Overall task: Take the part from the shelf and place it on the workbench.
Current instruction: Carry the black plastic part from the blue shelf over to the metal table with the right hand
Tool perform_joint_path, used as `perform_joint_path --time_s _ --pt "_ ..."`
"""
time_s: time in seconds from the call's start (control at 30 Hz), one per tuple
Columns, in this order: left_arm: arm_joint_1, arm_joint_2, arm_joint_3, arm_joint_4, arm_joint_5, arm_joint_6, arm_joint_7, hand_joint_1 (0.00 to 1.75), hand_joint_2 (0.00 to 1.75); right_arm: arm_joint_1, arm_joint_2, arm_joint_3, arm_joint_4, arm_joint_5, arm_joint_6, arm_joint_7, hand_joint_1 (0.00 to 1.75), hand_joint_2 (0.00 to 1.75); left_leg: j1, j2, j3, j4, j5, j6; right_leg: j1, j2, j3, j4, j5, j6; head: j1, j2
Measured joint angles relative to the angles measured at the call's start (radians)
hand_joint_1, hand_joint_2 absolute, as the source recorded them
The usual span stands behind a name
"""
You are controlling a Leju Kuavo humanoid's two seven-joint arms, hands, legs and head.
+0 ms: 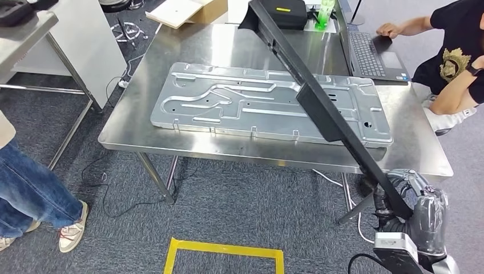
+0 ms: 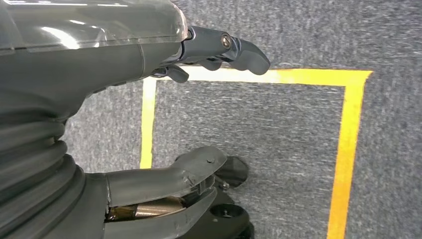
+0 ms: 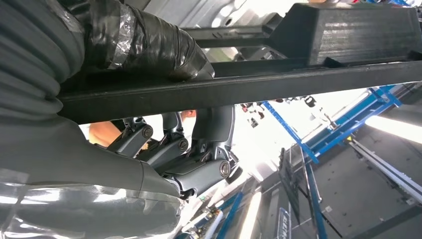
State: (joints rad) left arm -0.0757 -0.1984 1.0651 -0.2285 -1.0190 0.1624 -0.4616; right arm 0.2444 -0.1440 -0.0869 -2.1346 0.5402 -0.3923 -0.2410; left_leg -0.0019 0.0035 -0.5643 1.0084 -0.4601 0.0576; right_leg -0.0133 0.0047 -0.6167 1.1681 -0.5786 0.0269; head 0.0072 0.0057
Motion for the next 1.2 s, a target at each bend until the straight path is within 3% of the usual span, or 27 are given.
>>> perform_joint_path --time_s 0.07,0.1,0.13,0.2,0.23,0.3,0.4,0.47,0.53,0.57,0.6,0.63,0.67,0.7,0.77,0.93,1.0,1.07,1.1,1.13,1.2 --pt "0.000 0.000 0.000 0.000 -0.001 0.001 0.000 0.00 1.75 0.002 0.000 0.000 0.000 0.000 0.000 0.000 1.75 1.75 -0.001 0.000 0.004 0.001 -0.005 0.003 -0.002 0.000 -0.066 0.109 -0.033 0.005 0.000 0.000" --pt "0.001 0.000 0.000 0.000 -0.002 0.001 0.000 0.00 1.75 0.003 0.000 0.000 0.000 0.000 0.000 0.000 1.75 1.75 -0.001 0.000 0.007 0.001 -0.008 0.003 -0.003 0.000 -0.080 0.123 -0.022 0.007 0.000 0.000" --pt "0.001 0.000 0.000 0.000 -0.002 0.001 0.000 0.00 1.75 0.003 0.000 0.000 0.000 0.000 0.000 0.000 1.75 1.75 -0.001 0.000 0.011 0.003 -0.012 0.002 -0.005 -0.001 -0.078 0.103 0.005 0.008 0.000 0.000" --pt "0.002 0.000 0.000 0.000 -0.003 0.001 0.000 0.00 1.75 0.004 0.000 0.000 0.000 0.000 0.000 0.000 1.75 1.75 -0.001 -0.001 0.021 0.006 -0.023 -0.003 -0.007 -0.003 -0.028 -0.016 0.081 0.007 0.000 0.000" --pt "0.001 0.000 0.000 0.000 -0.003 0.001 0.000 0.00 1.75 0.003 0.000 0.000 0.000 0.000 0.000 0.000 1.75 1.75 -0.002 -0.002 0.024 0.009 -0.029 -0.008 -0.006 -0.004 -0.002 -0.074 0.104 0.005 0.000 0.000" --pt "0.000 0.000 0.000 0.000 -0.003 0.001 0.000 0.00 1.75 0.004 0.000 0.000 -0.001 0.000 0.000 0.000 1.75 1.75 -0.005 -0.003 0.025 0.011 -0.037 -0.019 -0.001 -0.003 0.021 -0.126 0.113 -0.004 0.000 0.000" --pt "0.000 0.000 0.000 0.000 -0.003 0.001 -0.001 0.00 1.75 0.004 0.000 0.000 -0.001 0.000 0.000 0.000 1.75 1.75 -0.003 -0.002 0.030 0.017 -0.048 -0.035 -0.001 0.001 0.027 -0.135 0.110 -0.022 -0.001 0.000" --pt "-0.001 0.000 0.000 0.000 -0.003 0.001 -0.001 0.00 1.75 0.004 0.001 0.000 -0.002 0.000 0.000 0.000 1.75 1.75 0.000 -0.002 0.005 0.081 -0.083 -0.045 -0.003 0.000 0.037 -0.142 0.108 -0.034 -0.001 0.000" --pt "-0.001 0.000 0.000 0.000 -0.004 0.001 -0.001 0.00 1.75 0.004 0.001 0.000 -0.002 0.000 0.000 0.000 1.75 1.75 0.003 -0.002 -0.062 0.206 -0.138 -0.050 -0.001 -0.003 0.043 -0.142 0.102 -0.043 -0.001 0.000" --pt "0.000 0.000 0.000 0.000 -0.004 0.001 -0.001 0.00 1.75 0.004 0.001 0.000 -0.002 0.000 0.000 0.000 1.75 1.75 0.004 -0.002 -0.097 0.262 -0.153 -0.052 0.000 -0.003 0.046 -0.142 0.099 -0.045 -0.001 0.000" --pt "0.002 0.000 0.000 0.000 -0.005 0.001 -0.001 0.00 1.75 0.004 0.001 0.000 -0.002 0.000 0.000 0.000 1.75 1.75 0.005 -0.002 -0.118 0.289 -0.150 -0.052 0.001 -0.003 0.049 -0.142 0.097 -0.046 -0.001 0.000" --pt "0.003 0.000 0.000 0.000 -0.005 0.001 -0.001 0.00 1.75 0.004 0.001 0.000 -0.002 0.000 0.000 0.000 1.75 1.75 0.006 -0.002 -0.122 0.280 -0.127 -0.052 0.001 -0.002 0.053 -0.142 0.093 -0.045 -0.001 0.000" --pt "0.003 0.000 0.000 0.000 -0.006 0.001 -0.001 0.00 1.75 0.004 0.001 0.000 -0.002 0.000 0.000 0.000 1.75 1.75 0.006 -0.002 -0.108 0.236 -0.089 -0.050 0.001 -0.001 0.059 -0.142 0.090 -0.044 -0.001 0.000" --pt "0.003 0.000 0.000 0.000 -0.006 0.001 -0.001 0.00 1.75 0.004 0.001 0.000 -0.002 0.000 0.000 0.000 1.75 1.75 0.006 -0.002 -0.083 0.170 -0.047 -0.046 0.001 0.000 0.065 -0.142 0.085 -0.041 -0.001 0.000" --pt "0.001 0.000 0.000 0.000 -0.006 0.001 0.000 0.00 1.75 0.004 0.001 0.000 -0.002 0.000 0.000 0.000 1.75 1.75 0.003 -0.003 -0.037 0.061 -0.001 -0.038 0.004 0.001 0.072 -0.140 0.077 -0.032 0.000 0.000" --pt "0.003 0.000 0.000 0.000 -0.006 0.002 0.000 0.00 1.75 0.003 0.002 -0.001 -0.002 0.000 0.000 0.000 1.75 1.75 0.000 -0.005 -0.014 0.010 0.003 -0.014 0.004 -0.004 0.071 -0.132 0.062 -0.004 0.000 0.000" --pt "0.001 0.000 0.000 0.000 -0.006 0.002 0.000 0.00 1.75 0.003 0.002 -0.001 -0.002 0.000 0.000 0.000 1.75 1.75 0.001 -0.004 -0.004 -0.001 0.005 -0.004 0.004 -0.007 0.029 -0.050 0.018 0.003 0.000 0.000" --pt "0.000 0.000 0.000 0.000 -0.006 0.002 0.000 0.00 1.75 0.004 0.002 -0.002 -0.001 0.000 0.000 0.000 1.75 1.75 -0.002 -0.003 0.000 -0.002 0.001 0.002 0.004 -0.006 -0.045 0.079 -0.030 0.006 0.000 0.000" --pt "0.000 0.000 0.000 0.000 -0.006 0.002 0.000 0.00 1.75 0.005 0.002 -0.002 -0.001 0.000 0.000 0.000 1.75 1.75 -0.004 -0.003 0.003 -0.001 -0.002 0.003 0.003 -0.006 -0.072 0.118 -0.032 0.007 0.000 0.000" --pt "0.001 0.000 0.000 0.000 -0.006 0.002 0.000 0.00 1.75 0.005 0.002 -0.002 -0.001 0.000 0.000 0.000 1.75 1.75 -0.004 -0.004 0.006 -0.001 -0.005 0.003 0.002 -0.006 -0.081 0.121 -0.016 0.007 0.000 0.000" --pt "0.002 0.000 0.000 0.000 -0.006 0.002 0.000 0.00 1.75 0.006 0.002 -0.002 -0.001 0.000 0.000 0.000 1.75 1.75 -0.004 -0.004 0.017 0.001 -0.014 0.001 0.000 -0.006 -0.043 0.022 0.061 0.005 0.000 0.000"
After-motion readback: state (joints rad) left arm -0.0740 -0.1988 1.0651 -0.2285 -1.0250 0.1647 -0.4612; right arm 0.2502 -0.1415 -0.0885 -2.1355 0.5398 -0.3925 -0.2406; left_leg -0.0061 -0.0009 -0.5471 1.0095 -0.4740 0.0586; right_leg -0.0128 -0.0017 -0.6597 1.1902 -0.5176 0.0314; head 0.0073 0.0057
